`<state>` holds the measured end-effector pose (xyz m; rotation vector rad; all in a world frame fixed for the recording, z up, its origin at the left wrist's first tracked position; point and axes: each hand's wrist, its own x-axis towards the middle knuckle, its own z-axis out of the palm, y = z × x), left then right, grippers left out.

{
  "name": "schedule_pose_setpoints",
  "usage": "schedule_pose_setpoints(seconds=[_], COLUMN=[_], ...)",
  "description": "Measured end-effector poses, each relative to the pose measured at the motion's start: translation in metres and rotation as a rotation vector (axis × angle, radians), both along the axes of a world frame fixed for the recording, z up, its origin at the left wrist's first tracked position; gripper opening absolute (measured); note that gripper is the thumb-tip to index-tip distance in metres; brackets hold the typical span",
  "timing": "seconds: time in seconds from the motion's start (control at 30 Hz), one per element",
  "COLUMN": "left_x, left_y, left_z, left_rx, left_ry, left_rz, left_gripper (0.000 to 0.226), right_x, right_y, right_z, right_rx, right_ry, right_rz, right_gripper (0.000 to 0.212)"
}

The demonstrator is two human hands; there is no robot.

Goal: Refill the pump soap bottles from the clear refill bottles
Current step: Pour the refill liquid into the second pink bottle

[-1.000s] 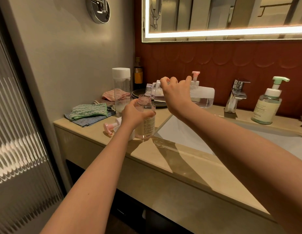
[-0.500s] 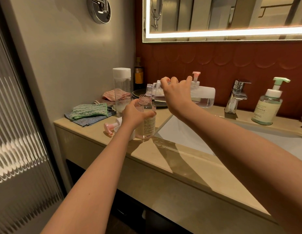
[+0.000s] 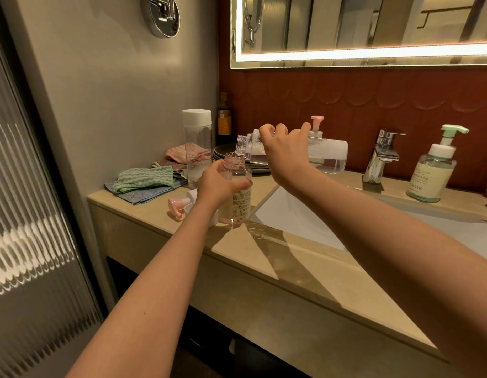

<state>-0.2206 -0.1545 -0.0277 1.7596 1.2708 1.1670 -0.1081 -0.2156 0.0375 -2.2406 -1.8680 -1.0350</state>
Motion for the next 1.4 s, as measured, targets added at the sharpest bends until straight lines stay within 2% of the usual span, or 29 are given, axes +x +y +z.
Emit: schedule_pose_setpoints(seconds=[1.4], left_x=[-0.0008], left_y=[-0.0036], left_z=[0.0018], left_rx=[-0.015], left_ry=[-0.020], left_rz=[-0.008], left_gripper=[0.084], right_x=[-0.0044], right_y=[-0.0044], right_z=[0.0024], right_rx=[-0.021], right_ry=[-0.019], right_rz=[-0.014], right_gripper=[0.065])
